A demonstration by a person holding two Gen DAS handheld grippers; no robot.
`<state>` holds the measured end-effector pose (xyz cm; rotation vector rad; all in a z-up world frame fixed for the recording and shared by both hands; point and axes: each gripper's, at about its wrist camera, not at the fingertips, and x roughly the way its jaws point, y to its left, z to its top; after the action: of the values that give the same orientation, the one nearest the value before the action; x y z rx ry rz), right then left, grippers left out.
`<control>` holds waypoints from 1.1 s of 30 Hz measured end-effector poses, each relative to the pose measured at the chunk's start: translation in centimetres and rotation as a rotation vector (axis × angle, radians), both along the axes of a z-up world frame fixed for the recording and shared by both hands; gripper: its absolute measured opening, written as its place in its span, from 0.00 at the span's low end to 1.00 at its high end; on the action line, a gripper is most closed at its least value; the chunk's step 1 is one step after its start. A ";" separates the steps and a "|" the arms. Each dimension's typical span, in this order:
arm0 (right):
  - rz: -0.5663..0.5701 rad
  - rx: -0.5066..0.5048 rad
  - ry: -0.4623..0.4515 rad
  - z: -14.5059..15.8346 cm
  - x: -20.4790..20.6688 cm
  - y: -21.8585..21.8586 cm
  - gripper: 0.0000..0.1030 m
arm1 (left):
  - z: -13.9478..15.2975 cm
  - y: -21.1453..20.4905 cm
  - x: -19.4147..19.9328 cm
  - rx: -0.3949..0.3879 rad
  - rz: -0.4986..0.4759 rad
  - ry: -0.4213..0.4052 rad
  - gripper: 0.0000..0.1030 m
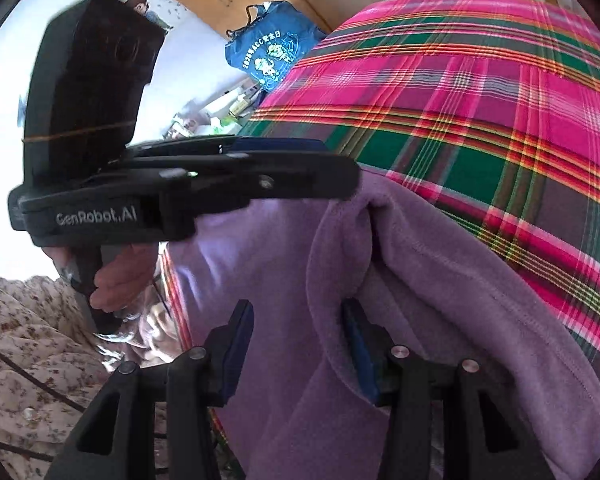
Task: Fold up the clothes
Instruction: 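Lift the purple garment edge with the right gripper toward the left gripper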
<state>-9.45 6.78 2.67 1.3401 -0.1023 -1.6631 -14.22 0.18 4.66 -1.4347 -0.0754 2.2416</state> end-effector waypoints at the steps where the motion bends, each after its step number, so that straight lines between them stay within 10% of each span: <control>1: 0.000 0.005 0.006 0.0 0.1 -0.1 0.47 | 0.0 0.4 0.1 -0.027 -0.015 0.006 0.45; 14: 0.007 0.078 0.092 0.4 1.7 -1.0 0.49 | -1.4 1.4 0.6 -0.125 -0.042 -0.021 0.45; 25: -0.185 0.079 0.236 3.5 0.1 3.2 0.48 | -2.7 -2.3 0.2 0.007 0.067 -0.108 0.45; 33: -0.024 0.387 0.493 1.5 -0.1 -1.7 0.48 | -2.3 -3.2 0.4 0.055 0.098 -0.121 0.45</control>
<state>-9.52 5.11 4.13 1.1587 0.5167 -2.0561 -13.78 -3.04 2.37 -1.5669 -0.2505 2.2095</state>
